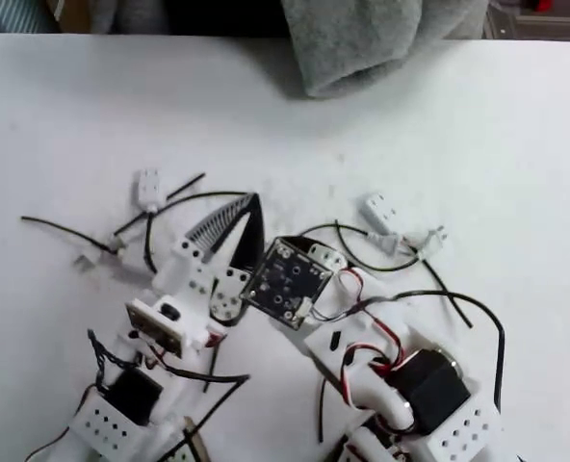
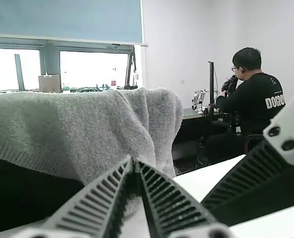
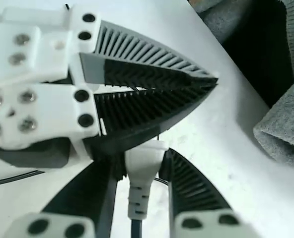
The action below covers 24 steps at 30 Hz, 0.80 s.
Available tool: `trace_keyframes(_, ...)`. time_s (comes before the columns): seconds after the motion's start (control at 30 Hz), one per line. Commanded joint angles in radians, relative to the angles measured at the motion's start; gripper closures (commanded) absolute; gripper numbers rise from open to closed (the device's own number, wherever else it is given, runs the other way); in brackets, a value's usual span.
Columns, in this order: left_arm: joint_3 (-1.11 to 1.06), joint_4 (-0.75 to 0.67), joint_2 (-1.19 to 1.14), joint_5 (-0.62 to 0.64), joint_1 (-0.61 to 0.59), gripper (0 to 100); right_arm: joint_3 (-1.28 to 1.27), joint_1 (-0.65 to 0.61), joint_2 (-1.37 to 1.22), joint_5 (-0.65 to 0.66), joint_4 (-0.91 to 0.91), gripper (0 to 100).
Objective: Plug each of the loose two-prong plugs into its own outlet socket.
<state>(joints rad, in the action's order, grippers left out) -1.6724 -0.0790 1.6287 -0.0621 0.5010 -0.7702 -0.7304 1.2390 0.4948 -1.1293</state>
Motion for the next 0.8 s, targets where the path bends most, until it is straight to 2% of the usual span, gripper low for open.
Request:
trace_keyframes(0.0, -0.021, 0.005, -0.024, -0.014, 0.008, 98, 0.098, -0.021, 0.015, 0.002, 0.002, 98.0)
trace_keyframes(0.43, -0.028, 0.04, -0.025, -0.017, 0.008, 98, 0.222, -0.018, 0.015, 0.003, -0.074, 98.1)
trace_keyframes(0.77, -0.028, 0.04, -0.025, -0.017, 0.008, 98, 0.227, -0.016, 0.015, 0.051, -0.102, 98.1)
